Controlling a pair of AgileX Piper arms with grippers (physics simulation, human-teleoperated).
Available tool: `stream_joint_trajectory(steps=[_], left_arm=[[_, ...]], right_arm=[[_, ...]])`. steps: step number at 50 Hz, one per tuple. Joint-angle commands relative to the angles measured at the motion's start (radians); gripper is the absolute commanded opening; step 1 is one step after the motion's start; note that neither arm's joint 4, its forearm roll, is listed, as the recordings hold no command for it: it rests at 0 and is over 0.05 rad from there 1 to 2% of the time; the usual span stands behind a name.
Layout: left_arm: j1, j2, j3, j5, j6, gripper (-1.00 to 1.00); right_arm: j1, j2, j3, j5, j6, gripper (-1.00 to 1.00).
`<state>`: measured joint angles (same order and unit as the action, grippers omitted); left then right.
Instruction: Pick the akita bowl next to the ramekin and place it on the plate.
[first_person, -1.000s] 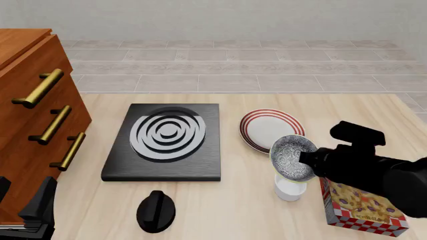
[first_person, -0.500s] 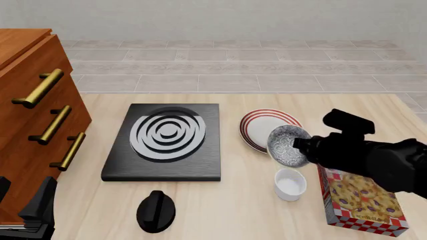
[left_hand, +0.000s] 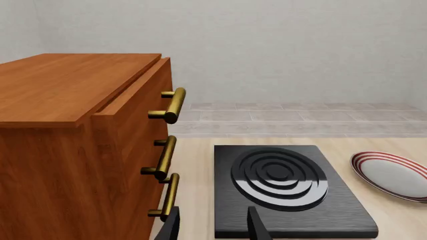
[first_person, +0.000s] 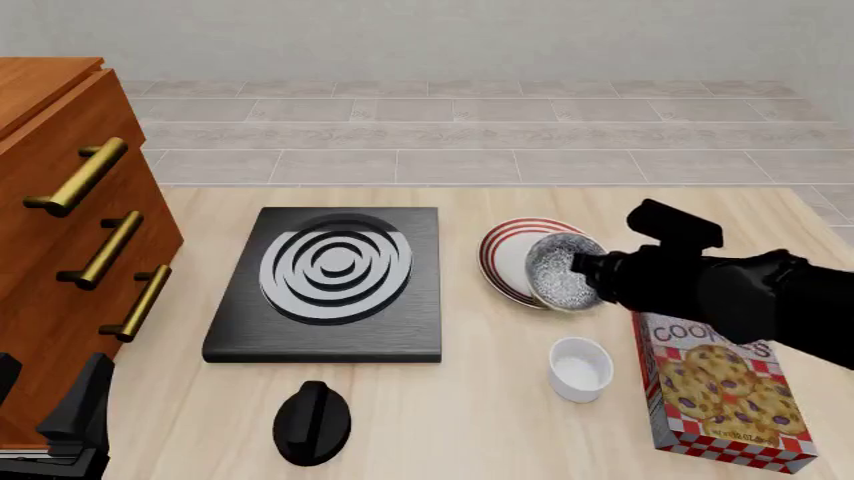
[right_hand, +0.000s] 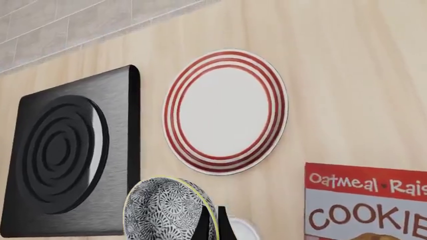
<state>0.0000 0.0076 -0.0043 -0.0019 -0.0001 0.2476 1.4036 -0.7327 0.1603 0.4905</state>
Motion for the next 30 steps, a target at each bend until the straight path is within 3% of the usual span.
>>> stream_joint_trajectory(steps=[1, 30], left_arm=[[0.000, 0.000, 0.000, 0.000, 0.000, 1.00], [0.000, 0.000, 0.000, 0.000, 0.000, 1.00]], right_arm=[[0.003, 0.078, -0.058, -0.027, 0.007, -1.00], [-0.015, 0.223, -0.143, -0.077, 0.004, -1.00]])
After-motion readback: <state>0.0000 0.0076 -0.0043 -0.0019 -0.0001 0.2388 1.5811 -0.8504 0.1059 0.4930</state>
